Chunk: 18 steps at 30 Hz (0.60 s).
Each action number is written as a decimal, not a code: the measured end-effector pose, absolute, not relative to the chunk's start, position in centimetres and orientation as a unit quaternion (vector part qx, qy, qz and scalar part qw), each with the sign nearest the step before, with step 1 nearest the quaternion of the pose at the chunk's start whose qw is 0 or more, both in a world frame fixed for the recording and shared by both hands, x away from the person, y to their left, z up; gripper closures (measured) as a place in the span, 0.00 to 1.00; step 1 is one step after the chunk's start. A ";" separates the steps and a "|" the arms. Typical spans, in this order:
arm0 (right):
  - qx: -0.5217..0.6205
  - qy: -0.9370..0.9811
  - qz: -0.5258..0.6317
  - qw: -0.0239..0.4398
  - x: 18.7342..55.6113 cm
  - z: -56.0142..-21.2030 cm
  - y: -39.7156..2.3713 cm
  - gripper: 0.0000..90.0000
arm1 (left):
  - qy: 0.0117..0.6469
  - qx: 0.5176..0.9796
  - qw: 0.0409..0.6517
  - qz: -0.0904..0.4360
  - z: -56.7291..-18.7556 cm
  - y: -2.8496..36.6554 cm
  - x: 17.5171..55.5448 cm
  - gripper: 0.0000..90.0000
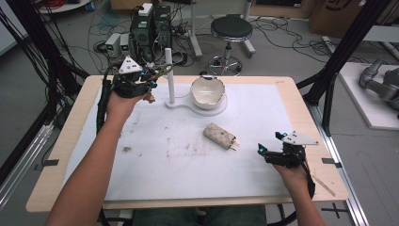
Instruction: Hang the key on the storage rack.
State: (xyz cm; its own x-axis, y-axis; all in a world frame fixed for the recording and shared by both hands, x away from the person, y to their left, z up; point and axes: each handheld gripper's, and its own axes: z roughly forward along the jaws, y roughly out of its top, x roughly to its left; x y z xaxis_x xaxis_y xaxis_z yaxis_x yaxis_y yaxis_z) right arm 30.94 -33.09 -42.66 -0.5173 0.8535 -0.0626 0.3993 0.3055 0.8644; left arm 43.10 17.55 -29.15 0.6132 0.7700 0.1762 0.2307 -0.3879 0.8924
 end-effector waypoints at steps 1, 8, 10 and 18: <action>0.413 0.762 0.421 0.268 30.9 -42.7 -33.1 0.17 | 0.322 0.778 0.448 0.300 -29.2 17.5 43.2 0.78; 0.413 0.762 0.421 0.268 30.9 -42.7 -33.1 0.17 | 0.330 0.781 0.437 0.301 -29.9 17.4 43.8 0.77; 0.413 0.762 0.421 0.269 30.9 -42.7 -33.1 0.17 | 0.334 0.779 0.437 0.300 -30.2 17.4 43.9 0.77; 0.412 0.763 0.420 0.267 30.9 -42.7 -33.0 0.17 | 0.359 0.776 0.423 0.299 -30.8 17.8 44.3 0.47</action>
